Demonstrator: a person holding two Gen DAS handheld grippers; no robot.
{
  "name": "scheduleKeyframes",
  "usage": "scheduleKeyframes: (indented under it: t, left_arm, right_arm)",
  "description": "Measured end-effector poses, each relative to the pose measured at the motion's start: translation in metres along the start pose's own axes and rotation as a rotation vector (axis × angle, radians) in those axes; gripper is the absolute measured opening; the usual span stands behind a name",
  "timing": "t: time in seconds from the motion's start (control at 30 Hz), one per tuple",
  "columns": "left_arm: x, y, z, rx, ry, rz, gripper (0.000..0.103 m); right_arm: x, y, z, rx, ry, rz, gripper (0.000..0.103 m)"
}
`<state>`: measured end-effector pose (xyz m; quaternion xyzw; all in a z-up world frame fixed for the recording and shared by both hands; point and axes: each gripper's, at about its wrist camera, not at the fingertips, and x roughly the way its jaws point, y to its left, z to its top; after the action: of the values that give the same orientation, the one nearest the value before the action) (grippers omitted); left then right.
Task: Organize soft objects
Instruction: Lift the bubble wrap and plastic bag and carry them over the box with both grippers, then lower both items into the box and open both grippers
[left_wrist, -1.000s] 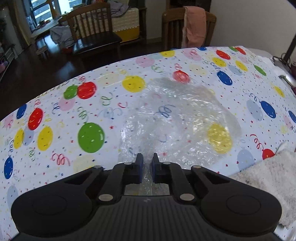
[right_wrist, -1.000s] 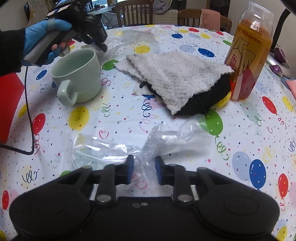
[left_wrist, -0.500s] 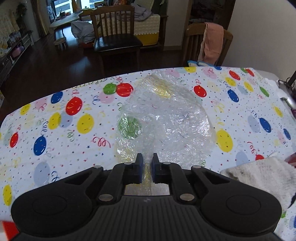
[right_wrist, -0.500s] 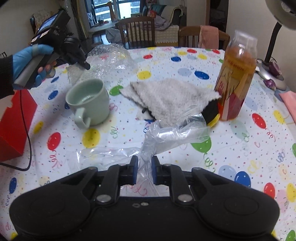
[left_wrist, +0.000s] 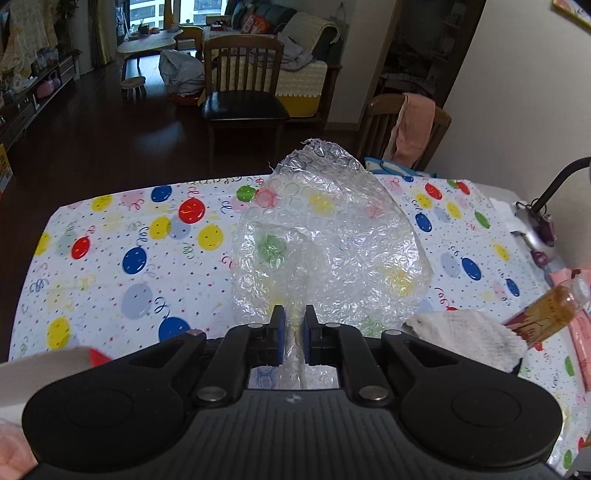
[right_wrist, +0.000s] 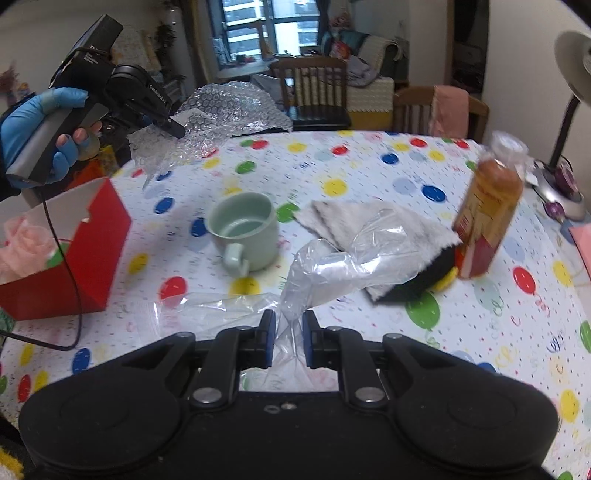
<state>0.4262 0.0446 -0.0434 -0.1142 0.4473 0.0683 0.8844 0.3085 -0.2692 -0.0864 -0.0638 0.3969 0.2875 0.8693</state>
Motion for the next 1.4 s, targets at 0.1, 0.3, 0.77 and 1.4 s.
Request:
scheduleKeyframes:
  t: [0.1,0.3,0.77,1.4]
  left_arm:
    - [-0.026,0.007,-0.009,-0.018,-0.012,-0.014,0.009]
    - [-0.066,0.028,-0.028,-0.069,-0.019,-0.03,0.009]
    - [-0.146,0.115,-0.073,-0.247,-0.076,-0.012,0.01]
    - [-0.191,0.246,-0.153,-0.421,-0.068,0.118,0.01]
  right_arm:
    - [-0.006,0.012,0.007,-0.026,-0.009,0.026,0.014]
    - [-0.012,0.035,0.023,-0.062,-0.023,0.087,0.014]
    - [-0.004,0.109,0.072,-0.219,-0.055,0.22,0.014]
    - [0.063,0.248,0.1,-0.461,0.003,0.338,0.014]
